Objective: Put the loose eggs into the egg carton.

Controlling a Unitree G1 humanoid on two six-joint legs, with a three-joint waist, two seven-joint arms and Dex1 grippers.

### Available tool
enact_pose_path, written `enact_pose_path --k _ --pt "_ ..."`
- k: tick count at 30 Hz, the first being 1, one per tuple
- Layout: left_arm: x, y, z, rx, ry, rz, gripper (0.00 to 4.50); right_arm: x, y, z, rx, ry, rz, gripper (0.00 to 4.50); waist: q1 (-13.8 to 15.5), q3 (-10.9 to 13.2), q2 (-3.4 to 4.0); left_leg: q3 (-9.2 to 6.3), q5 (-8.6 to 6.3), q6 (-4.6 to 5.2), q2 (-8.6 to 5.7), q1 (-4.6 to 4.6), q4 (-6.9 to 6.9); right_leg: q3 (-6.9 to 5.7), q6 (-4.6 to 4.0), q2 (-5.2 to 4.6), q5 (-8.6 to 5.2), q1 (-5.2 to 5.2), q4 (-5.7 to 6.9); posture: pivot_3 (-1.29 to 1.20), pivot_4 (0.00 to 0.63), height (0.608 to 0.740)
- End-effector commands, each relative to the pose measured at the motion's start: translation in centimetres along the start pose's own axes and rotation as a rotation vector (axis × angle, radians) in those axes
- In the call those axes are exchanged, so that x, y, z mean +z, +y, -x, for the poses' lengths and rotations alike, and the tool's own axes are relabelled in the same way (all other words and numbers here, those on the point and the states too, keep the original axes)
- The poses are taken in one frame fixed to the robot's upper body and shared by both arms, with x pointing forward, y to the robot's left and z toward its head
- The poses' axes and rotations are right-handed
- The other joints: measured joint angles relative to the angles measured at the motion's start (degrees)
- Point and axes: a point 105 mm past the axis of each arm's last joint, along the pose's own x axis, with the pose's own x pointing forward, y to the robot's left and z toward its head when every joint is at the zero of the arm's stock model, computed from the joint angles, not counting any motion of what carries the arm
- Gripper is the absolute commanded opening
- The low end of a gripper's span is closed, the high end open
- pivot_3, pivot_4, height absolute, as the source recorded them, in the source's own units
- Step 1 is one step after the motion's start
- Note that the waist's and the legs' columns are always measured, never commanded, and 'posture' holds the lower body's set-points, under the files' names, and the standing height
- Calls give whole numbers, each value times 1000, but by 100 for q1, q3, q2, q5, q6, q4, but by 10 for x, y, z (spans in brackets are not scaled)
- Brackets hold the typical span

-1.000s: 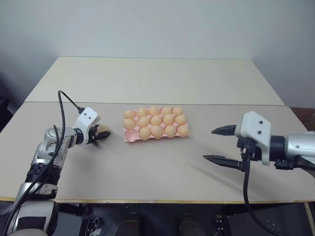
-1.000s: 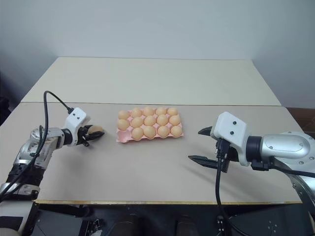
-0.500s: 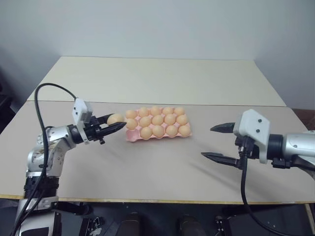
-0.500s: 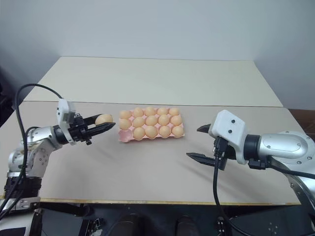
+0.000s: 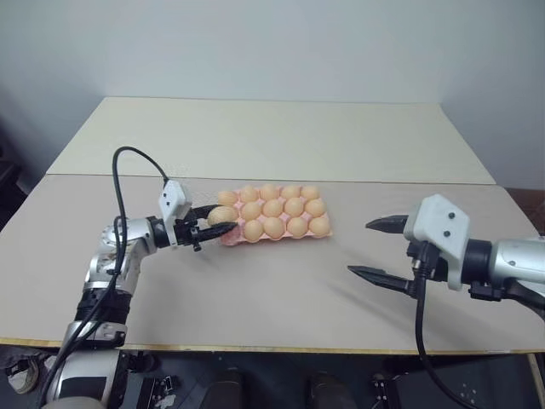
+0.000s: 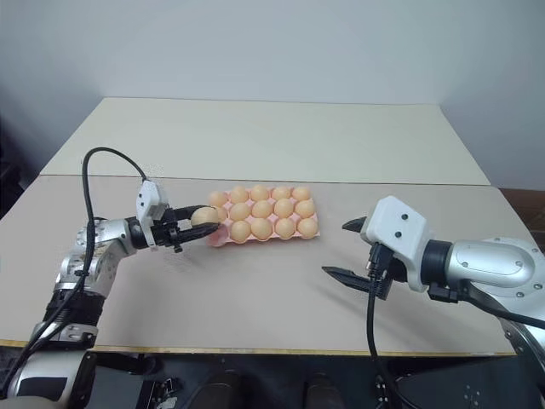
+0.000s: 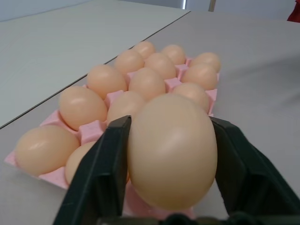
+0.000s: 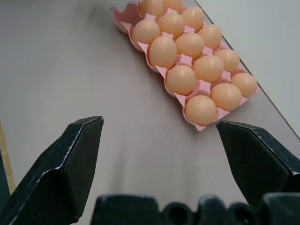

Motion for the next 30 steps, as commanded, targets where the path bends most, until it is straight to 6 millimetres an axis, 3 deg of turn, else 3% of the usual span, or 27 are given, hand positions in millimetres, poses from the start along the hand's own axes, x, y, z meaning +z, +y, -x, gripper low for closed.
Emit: enact_pose_path --k 1,2,10,16,23,30 --pt "11 8 -3 47 -20 -91 3824 9 -2 6 -30 -15 44 4500 2 0 0 0 0 0 0 1 0 0 0 0 0 0 1 0 150 740" --pt "13 9 -2 51 -30 -93 4067 9 -3 6 -30 -15 44 4500 1 0 -1 0 0 0 0 1 0 0 0 0 0 1 1 0 150 740" --pt "38 7 24 37 -83 -114 4067 9 -4 7 -24 -12 46 4500 -14 0 -1 -1 0 0 2 -1 1 0 0 1 0 -1 0 0 150 740" --pt "42 -11 73 10 59 -157 4067 6 -3 13 18 8 53 4500 -108 0 0 -1 -1 1 10 5 -7 4 0 4 0 0 -2 0 150 740" --pt "61 -28 140 72 219 -187 4067 0 -5 30 124 36 49 4500 -105 0 1 0 -1 1 15 16 -12 2 0 -3 -1 7 -4 0 150 740" --pt "74 -54 178 124 318 -172 4067 -18 -14 46 139 96 41 4500 -103 0 0 4 -2 2 17 23 -19 4 0 -4 -1 11 -6 0 150 740"
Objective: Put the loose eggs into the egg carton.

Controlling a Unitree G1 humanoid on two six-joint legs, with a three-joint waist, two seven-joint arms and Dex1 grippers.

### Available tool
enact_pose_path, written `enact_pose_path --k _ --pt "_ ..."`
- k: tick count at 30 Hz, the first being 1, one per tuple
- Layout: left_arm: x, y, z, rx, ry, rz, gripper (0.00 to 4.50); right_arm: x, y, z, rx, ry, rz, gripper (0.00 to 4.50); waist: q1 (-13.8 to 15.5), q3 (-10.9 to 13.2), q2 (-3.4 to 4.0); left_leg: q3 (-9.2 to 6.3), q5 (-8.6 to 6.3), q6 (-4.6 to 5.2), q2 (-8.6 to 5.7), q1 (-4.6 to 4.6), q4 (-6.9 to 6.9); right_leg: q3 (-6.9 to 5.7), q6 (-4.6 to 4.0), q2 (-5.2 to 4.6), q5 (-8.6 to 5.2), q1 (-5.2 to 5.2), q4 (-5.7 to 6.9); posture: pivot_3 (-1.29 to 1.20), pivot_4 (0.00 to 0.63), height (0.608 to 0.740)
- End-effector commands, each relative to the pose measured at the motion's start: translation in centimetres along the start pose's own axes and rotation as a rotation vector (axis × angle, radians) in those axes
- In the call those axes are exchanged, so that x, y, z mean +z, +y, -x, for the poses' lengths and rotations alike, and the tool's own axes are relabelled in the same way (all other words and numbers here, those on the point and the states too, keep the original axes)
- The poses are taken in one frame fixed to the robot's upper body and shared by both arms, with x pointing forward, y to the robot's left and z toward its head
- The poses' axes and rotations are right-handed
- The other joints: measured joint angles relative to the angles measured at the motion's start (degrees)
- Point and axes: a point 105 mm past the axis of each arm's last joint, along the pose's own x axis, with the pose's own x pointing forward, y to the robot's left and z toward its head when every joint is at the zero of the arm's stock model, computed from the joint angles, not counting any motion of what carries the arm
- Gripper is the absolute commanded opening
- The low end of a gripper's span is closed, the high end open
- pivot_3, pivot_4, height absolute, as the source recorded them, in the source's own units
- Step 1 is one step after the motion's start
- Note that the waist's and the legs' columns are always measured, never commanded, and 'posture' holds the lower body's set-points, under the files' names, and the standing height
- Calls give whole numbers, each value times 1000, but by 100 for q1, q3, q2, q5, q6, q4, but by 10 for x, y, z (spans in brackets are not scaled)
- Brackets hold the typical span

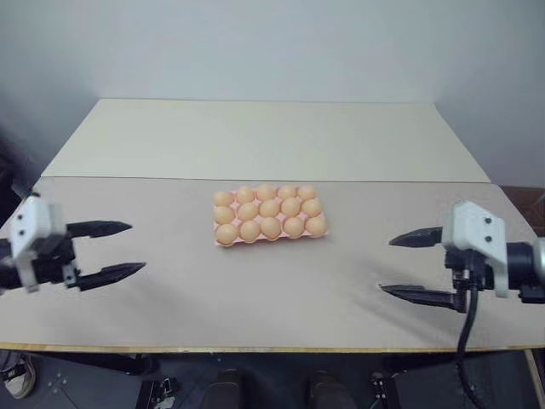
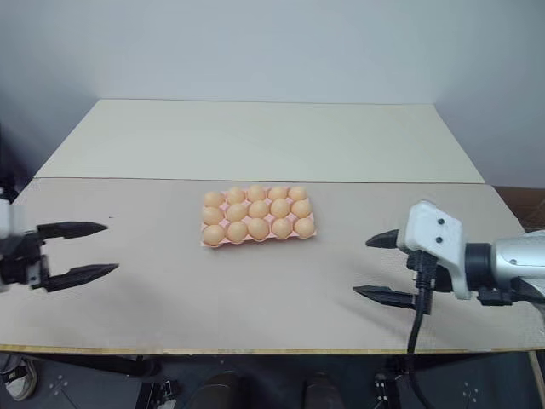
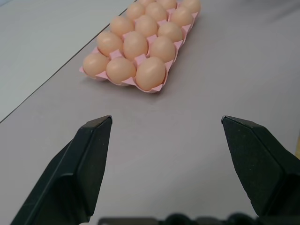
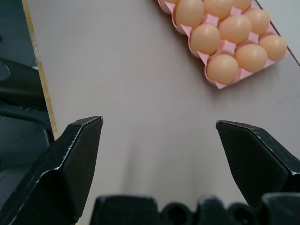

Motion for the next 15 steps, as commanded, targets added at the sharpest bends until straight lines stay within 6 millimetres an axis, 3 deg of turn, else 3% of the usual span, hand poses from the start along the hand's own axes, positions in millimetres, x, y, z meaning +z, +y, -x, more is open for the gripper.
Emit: enact_pose_path --k 1,6,15 --pt "20 -8 19 25 12 -59 4067 3 -7 13 -23 3 50 4500 -3 0 0 0 0 0 1 0 0 0 0 1 0 -1 0 0 150 740" --pt "26 -20 30 65 26 -48 4067 -2 -12 17 -15 24 48 4500 -5 0 0 3 0 0 0 6 -4 3 0 0 0 4 -1 0 150 740" --pt "30 -26 27 76 46 -47 4067 -3 -16 20 -10 42 60 4500 -7 0 0 5 0 -1 -1 8 -12 8 -1 0 0 1 -2 0 150 740"
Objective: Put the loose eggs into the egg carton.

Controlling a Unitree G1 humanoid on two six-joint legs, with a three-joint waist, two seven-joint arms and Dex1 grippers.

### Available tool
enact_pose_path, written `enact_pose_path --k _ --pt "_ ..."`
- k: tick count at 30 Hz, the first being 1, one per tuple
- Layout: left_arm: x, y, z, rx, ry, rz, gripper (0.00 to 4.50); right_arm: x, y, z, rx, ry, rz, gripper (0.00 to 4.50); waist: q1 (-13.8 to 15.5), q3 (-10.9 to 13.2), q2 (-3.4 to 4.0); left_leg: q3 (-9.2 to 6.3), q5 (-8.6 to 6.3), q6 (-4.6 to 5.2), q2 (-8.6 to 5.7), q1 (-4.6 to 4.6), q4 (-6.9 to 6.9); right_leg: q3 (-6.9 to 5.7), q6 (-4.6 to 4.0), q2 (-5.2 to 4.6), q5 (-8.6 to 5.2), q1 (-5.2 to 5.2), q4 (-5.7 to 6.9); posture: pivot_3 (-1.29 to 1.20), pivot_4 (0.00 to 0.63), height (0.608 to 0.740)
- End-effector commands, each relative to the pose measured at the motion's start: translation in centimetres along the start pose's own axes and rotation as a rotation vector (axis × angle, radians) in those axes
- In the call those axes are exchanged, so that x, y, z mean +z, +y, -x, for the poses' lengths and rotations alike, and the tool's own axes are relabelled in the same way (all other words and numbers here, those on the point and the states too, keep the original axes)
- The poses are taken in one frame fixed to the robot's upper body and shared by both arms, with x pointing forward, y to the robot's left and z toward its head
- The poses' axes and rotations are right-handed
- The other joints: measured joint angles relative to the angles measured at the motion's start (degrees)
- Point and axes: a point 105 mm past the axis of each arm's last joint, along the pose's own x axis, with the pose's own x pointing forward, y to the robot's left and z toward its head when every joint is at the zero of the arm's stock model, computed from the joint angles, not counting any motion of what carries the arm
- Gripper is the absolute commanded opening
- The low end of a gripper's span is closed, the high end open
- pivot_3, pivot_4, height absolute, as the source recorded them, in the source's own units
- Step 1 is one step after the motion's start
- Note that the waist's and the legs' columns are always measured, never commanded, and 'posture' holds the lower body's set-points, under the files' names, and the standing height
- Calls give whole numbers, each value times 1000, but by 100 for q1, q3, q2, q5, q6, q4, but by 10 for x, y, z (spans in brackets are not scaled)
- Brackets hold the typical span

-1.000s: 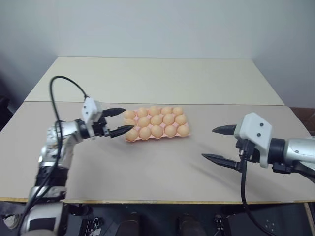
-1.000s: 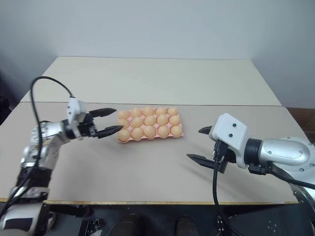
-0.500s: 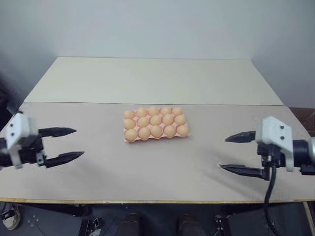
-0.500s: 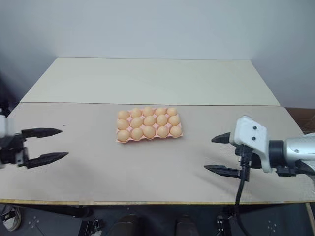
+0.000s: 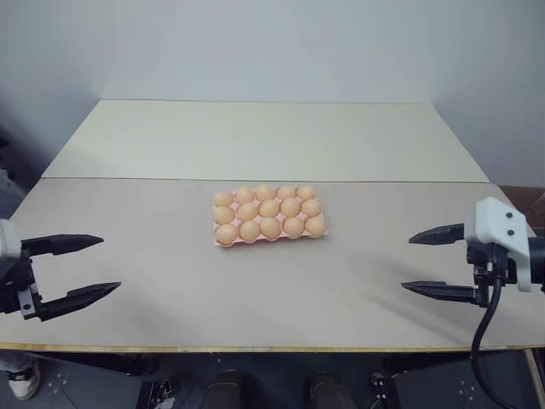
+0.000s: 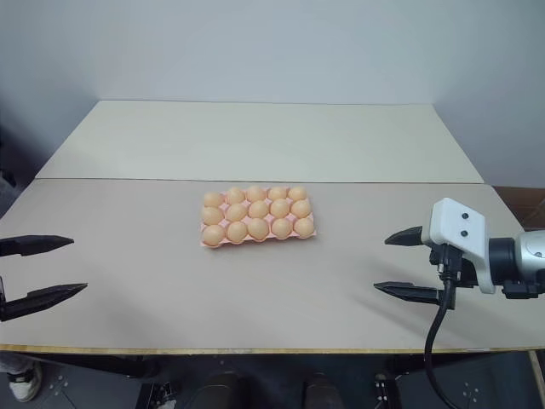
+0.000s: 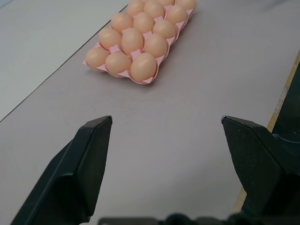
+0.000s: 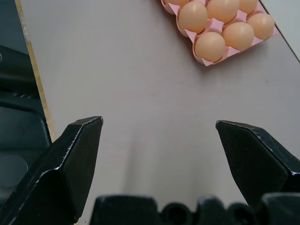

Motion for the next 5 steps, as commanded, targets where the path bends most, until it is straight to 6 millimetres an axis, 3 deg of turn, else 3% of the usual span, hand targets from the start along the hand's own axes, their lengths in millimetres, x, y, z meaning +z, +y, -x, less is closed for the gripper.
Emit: enact_pose_path --k 1,5 --pt "10 0 2 15 -6 -35 4067 8 -5 6 -15 8 55 4500 -5 0 0 1 0 0 0 0 0 1 0 0 0 0 0 0 150 740" --pt "10 -1 2 16 10 -7 4067 10 -6 7 -15 12 60 4500 -12 0 0 2 0 0 0 2 -5 2 -1 1 0 -2 -1 0 150 740"
